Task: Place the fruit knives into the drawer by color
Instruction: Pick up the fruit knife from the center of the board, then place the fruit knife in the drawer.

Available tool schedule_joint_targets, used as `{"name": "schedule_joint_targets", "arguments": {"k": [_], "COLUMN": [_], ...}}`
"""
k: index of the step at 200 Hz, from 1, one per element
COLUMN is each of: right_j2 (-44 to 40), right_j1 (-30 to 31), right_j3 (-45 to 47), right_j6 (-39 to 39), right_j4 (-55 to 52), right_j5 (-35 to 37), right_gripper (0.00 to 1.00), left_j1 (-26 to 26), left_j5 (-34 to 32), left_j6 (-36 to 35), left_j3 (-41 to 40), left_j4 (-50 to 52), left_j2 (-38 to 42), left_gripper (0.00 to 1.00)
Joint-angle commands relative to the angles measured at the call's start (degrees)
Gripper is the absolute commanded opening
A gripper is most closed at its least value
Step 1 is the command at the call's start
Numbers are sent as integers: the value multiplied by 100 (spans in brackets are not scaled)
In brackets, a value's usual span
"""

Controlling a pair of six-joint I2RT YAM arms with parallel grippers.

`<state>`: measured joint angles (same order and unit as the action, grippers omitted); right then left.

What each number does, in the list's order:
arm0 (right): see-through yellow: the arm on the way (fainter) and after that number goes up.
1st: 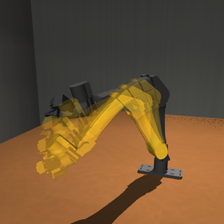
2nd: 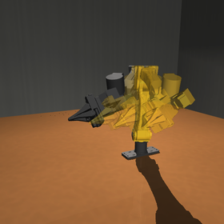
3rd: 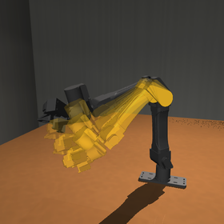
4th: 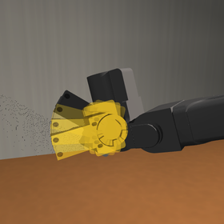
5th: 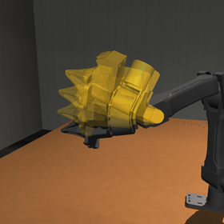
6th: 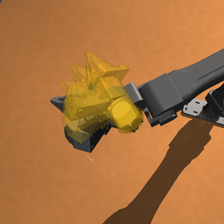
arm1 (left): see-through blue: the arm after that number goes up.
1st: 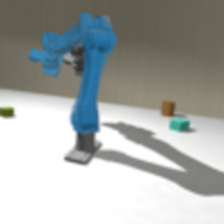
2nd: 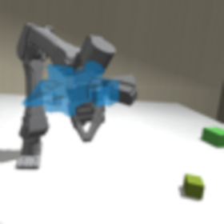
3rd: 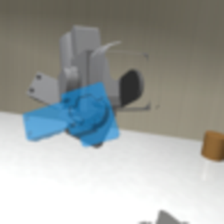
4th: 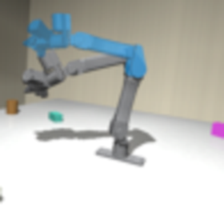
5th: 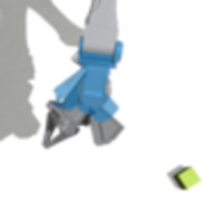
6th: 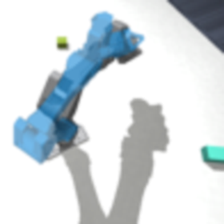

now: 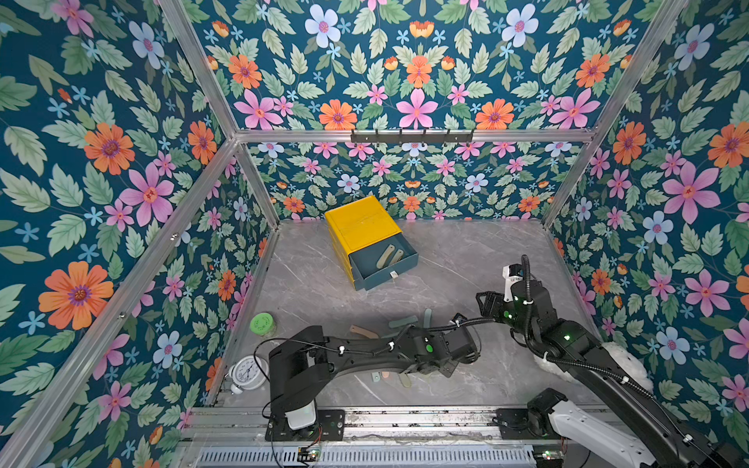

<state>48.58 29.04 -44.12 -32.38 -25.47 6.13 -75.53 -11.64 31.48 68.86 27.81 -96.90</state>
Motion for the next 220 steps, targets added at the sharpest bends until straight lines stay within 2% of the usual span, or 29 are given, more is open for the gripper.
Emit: {"name": "schedule_joint_targets", "arguments": {"k": [1, 30, 67, 95, 129, 153, 190, 220], "right_j2": [-31, -29, 33, 108, 209, 215, 284, 349], "right_j1": [-16, -35, -47, -55, -70, -71, -73, -73], "right_j3": [-24, -53, -70, -97, -106, -81, 32, 147], "right_j6": [-35, -48, -62, -43, -31, -30, 15, 48], "right_j4": [71, 116, 204, 270, 327, 375, 496, 670], "right_j5": [41, -22, -107, -181, -258, -335, -564, -829], "right_gripper": [59, 59, 59, 59, 59, 59, 59, 59], "left_j1": [241, 754, 1408, 2153, 2978, 3358, 3665, 3751], "left_j5": [-138, -391, -744, -756, -750, -649, -459, -390], "left_j6": [-135, -454, -992, -1453, -1817, -1829, -1708, -1690], "left_j3": [169, 617, 1748, 2697, 3608, 3749, 3454, 3380], "left_j4": [225, 494, 765, 844, 979, 1042, 887, 884], "left_j2": [347, 758, 934, 731, 21, -390, -564, -672], "left_gripper": [5, 5, 5, 6, 7, 6, 7, 19]}}
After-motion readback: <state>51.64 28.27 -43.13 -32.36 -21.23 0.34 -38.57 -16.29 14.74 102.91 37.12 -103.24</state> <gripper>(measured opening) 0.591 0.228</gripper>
